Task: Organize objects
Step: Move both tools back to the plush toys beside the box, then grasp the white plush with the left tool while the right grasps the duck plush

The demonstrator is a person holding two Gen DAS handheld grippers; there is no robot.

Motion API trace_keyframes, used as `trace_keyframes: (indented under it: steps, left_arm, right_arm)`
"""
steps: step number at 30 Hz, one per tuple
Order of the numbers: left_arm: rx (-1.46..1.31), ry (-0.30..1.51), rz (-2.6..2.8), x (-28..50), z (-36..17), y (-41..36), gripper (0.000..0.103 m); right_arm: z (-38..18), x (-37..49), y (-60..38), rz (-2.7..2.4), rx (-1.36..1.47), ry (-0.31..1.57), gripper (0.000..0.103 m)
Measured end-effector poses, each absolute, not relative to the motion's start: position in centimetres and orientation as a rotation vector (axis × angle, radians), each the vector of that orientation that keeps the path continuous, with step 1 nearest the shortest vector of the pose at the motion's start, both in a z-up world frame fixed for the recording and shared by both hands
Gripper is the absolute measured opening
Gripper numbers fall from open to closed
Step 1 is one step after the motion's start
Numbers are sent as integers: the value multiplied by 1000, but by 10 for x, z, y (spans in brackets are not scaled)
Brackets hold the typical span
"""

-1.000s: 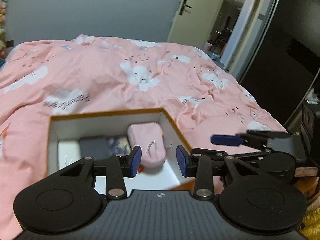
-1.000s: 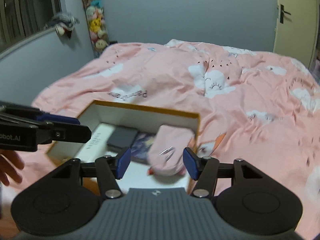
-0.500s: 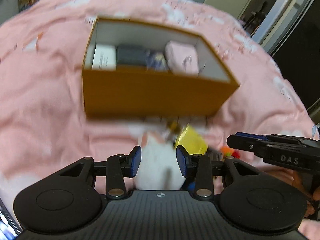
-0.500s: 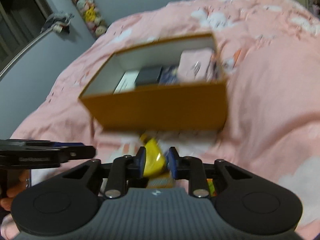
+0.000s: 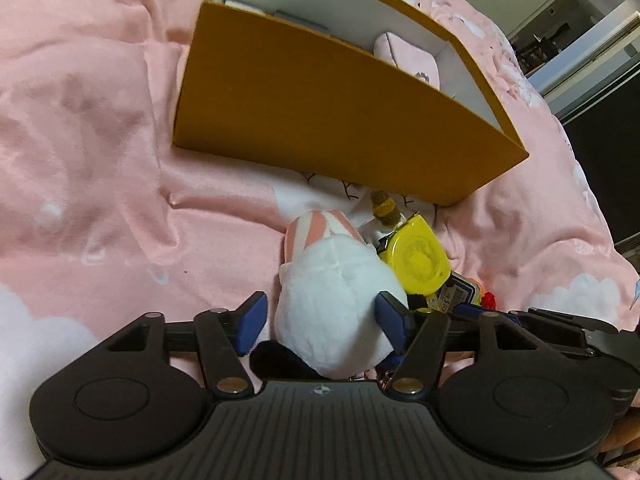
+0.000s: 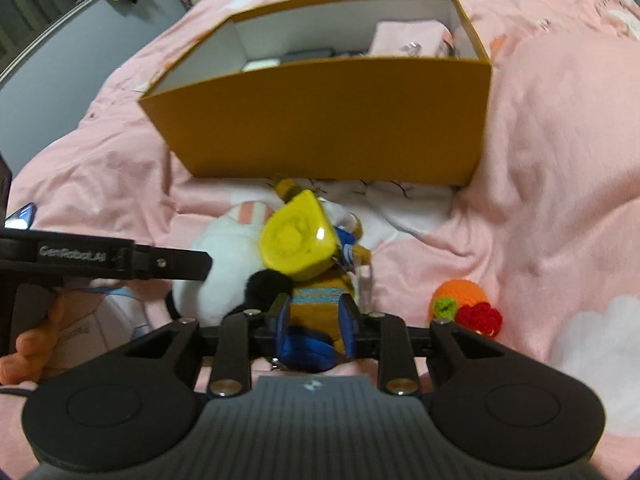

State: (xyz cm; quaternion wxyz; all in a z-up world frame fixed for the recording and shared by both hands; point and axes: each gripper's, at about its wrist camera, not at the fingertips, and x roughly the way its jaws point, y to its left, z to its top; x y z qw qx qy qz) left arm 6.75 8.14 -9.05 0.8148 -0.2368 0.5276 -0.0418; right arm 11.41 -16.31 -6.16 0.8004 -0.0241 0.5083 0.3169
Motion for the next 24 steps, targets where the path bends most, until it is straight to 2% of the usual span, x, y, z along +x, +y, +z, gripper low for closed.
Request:
trace_keyframes:
  steps: [1,6,10,11,12,15,19,24]
  left_arm:
    - [-510,1132,-96,69,-93,81,80]
    - [-573,1157,-134,78,-110,83,90]
    - [-620,1177,-155,82,-120,83,91]
    - [-626,1180,-157,82,-121,84,90]
    - [-629,1178,-160,83,-120,83,82]
    - [-625,1154,-155,78,-114,81,73]
    - [-503,1109,-104,69,-88,75,68]
    - [-176,1033,-3,55,-46,60,68]
  right_arm:
    - [-64,116,-164,673,-41,1101,35]
    - [-74,123,-168,667,4,1151,36]
    - [-78,125,-167,665,12,1171,41]
    - [-78,125,-166,666,9,1172,41]
    - [-78,124,-166,667,5,1171,42]
    - [-77,122,-162,676,-13,1162,44]
    - [-70,116,-157,691,-50,1123,44]
    - [-59,107,-145,744,-126,1039,44]
